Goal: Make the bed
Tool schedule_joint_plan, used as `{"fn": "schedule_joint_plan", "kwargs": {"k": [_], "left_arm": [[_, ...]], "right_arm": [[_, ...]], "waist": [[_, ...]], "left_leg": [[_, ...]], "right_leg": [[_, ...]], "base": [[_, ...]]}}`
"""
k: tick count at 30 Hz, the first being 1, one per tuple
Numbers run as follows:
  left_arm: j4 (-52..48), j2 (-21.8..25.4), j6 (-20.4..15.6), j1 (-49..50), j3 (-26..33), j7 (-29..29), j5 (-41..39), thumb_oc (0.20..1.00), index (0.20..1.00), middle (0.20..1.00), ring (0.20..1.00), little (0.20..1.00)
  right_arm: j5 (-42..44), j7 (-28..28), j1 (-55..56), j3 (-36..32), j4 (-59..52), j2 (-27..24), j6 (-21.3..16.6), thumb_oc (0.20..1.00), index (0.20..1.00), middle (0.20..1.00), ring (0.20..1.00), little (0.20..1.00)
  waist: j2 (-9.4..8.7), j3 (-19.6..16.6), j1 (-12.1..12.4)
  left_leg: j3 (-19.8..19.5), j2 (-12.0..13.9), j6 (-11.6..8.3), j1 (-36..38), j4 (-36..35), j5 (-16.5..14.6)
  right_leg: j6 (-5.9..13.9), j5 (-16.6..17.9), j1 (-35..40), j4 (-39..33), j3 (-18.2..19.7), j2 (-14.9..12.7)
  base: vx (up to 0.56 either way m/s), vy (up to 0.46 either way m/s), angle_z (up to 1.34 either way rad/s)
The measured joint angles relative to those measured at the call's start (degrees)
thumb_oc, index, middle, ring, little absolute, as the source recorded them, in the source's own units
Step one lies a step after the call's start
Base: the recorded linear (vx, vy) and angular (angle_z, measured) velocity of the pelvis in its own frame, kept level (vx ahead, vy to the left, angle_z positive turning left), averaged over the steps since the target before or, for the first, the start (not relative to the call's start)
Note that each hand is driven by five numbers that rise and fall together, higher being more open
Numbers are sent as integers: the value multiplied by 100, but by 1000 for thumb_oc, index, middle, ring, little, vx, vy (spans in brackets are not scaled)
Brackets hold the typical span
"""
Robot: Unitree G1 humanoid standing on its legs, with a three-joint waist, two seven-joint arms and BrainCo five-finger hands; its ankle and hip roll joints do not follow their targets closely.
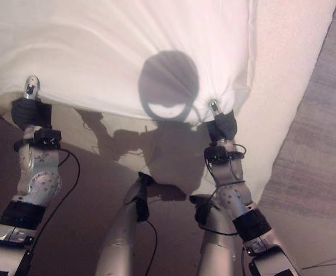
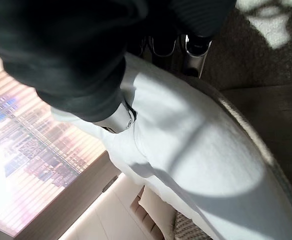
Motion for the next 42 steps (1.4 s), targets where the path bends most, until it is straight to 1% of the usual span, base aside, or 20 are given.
{"fn": "schedule_joint_plan", "kwargs": {"k": [6,8,9,13,14,17,19,20,22,24,25,26,29,30,31,33,34,36,38,42], "left_arm": [[25,-358,221,561,84,-125,-5,200,200,200,200,200],[14,-384,223,489,289,-226,-4,200,200,200,200,200],[57,-417,233,523,399,-308,40,200,200,200,200,200],[134,-597,434,630,500,-609,57,200,200,200,200,200],[154,-711,475,657,532,-686,127,200,200,200,200,200],[58,-675,541,989,529,-712,230,200,200,200,200,200],[29,-566,571,1198,563,-683,409,200,200,200,200,200],[-37,-614,605,1234,547,-731,654,200,200,200,200,200],[-257,-668,612,1394,486,-834,929,200,200,200,200,200],[-334,-725,641,1229,158,-854,1079,200,200,200,200,200],[-601,-865,740,1311,29,-923,1174,200,200,200,200,200],[-598,-972,741,1360,3,-931,1208,200,200,200,200,200],[-696,-680,832,1730,-22,-948,1376,200,200,200,200,200],[-696,-622,841,1816,-16,-949,1433,200,200,200,200,200],[-709,-650,849,1855,37,-934,1470,200,200,200,200,200],[-803,-654,856,2188,216,-938,1578,200,200,200,200,200],[-836,-669,858,2283,270,-933,1594,200,200,200,200,200],[-923,-825,866,2371,275,-937,1746,200,200,200,200,200],[-1026,-1137,998,2373,257,-948,1764,200,200,200,200,200],[-1034,-1324,1216,2409,250,-969,1787,200,200,200,200,200]], "right_arm": [[-15,14,490,-76,137,213,259,200,200,200,200,200],[-59,160,556,-78,115,268,374,200,200,200,200,200],[-124,249,593,-93,180,356,457,200,200,200,200,200],[-123,509,933,-270,195,430,646,200,200,200,200,200],[-127,574,1099,-331,232,478,698,200,200,200,200,200],[-132,695,1383,-417,225,659,799,200,200,200,200,200],[-161,783,1614,-462,191,815,962,200,200,200,200,200],[-170,865,1882,-540,138,820,1017,200,200,200,200,200],[-173,893,2069,-838,33,896,1020,200,200,200,200,200],[-183,856,2368,-1295,-476,862,1033,200,200,200,200,200],[-231,874,2615,-1615,-788,754,992,200,200,200,200,200],[-231,841,2634,-1612,-708,777,980,200,200,200,200,200],[-333,752,2738,-1585,-590,968,965,200,200,200,200,200],[-349,747,2776,-1539,-582,983,968,200,200,200,200,200],[-394,743,2788,-1527,-602,999,995,200,200,200,200,200],[-450,744,2633,-1395,-406,1006,997,200,200,200,200,200],[-456,746,2654,-1335,-433,967,995,200,200,200,200,200],[-455,763,2778,-1344,-477,876,980,200,200,200,200,200],[-451,760,2938,-1347,-458,694,958,200,200,200,200,200],[-452,636,2785,-1379,-329,560,865,200,200,200,200,200]], "waist": [[-18,13,-36],[-4,16,-22],[-13,16,-17],[114,-44,21],[87,-64,4],[-10,-124,202],[-134,-294,330],[-156,-570,180],[-94,-793,74],[-58,-811,-114],[67,-949,-270],[-64,-1032,-324],[18,-1116,-284],[73,-1167,-280],[127,-1185,-259],[224,-1244,-171],[210,-1355,-164],[243,-1480,-131],[331,-1544,-279],[213,-1595,-280]], "left_leg": [[547,-61,234,1455,313,-669],[602,-54,412,1867,341,-887],[683,-69,246,2114,261,-837],[638,-337,78,2758,98,-973],[837,-173,0,2946,234,-1077],[444,-6,-125,3144,952,-1273],[-340,557,-461,2920,2037,-1712],[-409,1215,-621,2841,1930,-1700],[-698,1781,-1019,2930,912,-1092],[-800,1244,-889,2934,259,-867],[-937,709,-765,2959,-30,-177],[-775,256,-541,2918,121,-308],[-608,42,-169,3084,111,-549],[-601,12,-80,3169,-12,-550],[-627,-80,173,3438,-431,-444],[-241,8,175,4051,-1183,-137],[-463,5,22,4076,-1282,-179],[-579,-158,4,4014,-1302,-208],[-793,-313,-70,3882,-1206,-257],[-772,-285,-48,3805,-286,-584]], "right_leg": [[439,710,709,943,689,-376],[919,392,794,1472,875,-126],[982,-44,949,1430,876,272],[-107,-550,2233,-151,499,799],[-370,-445,2563,-399,362,794],[-368,-596,3020,-554,536,838],[-118,-353,3408,-849,511,701],[73,-384,3530,-822,244,606],[354,-270,3568,-848,282,368],[584,-138,3765,-828,15,-116],[575,15,3837,-501,-37,-679],[599,504,3937,-442,92,-1074],[497,1187,3843,124,30,-1291],[565,947,3739,371,155,-1202],[1025,207,3478,1172,441,-730],[582,-537,3056,1701,174,363],[26,-846,2824,1220,-2,1114],[-97,-901,2983,129,-35,1356],[-685,-790,3381,-734,28,1400],[-556,-878,3577,-594,-86,987]], "base": [[91,182,-17],[197,-63,-42],[157,-78,-10],[211,-11,20],[288,130,45],[274,334,-20],[189,534,-39],[134,414,38],[248,822,22],[99,541,67],[105,647,103],[141,901,102],[71,486,33],[111,639,-28],[31,453,-20],[23,142,-64],[113,73,-50],[114,216,-4],[77,162,48],[-24,327,20]]}}
